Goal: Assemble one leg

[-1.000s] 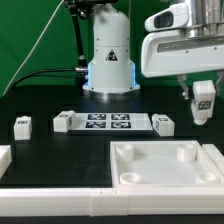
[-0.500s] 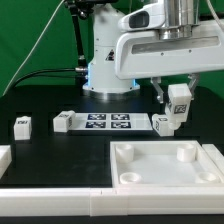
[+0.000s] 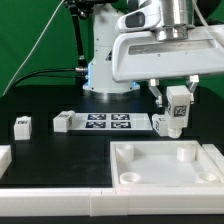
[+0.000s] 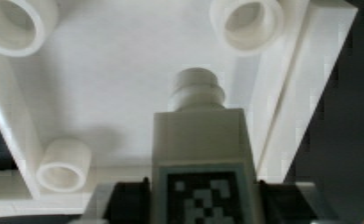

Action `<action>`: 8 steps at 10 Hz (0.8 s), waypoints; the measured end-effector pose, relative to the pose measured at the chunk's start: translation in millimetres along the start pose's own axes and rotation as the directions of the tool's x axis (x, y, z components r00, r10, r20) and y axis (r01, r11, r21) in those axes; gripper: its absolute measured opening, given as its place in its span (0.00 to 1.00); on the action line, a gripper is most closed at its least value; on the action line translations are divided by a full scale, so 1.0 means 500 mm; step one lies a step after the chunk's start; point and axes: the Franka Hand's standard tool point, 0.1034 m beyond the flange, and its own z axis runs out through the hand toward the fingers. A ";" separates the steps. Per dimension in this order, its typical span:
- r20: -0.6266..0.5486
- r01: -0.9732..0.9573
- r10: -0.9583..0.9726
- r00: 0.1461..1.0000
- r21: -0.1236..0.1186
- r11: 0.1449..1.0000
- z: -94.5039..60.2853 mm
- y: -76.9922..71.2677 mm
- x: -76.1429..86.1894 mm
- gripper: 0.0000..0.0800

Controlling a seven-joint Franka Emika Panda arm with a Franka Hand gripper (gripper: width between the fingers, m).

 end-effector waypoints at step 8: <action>-0.017 -0.020 0.020 1.000 0.008 1.000 0.070 0.003 0.087 0.36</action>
Offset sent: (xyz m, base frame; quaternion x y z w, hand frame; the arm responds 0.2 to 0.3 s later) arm 0.0368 -0.0002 -0.0147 -0.0014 0.0166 0.0039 0.9999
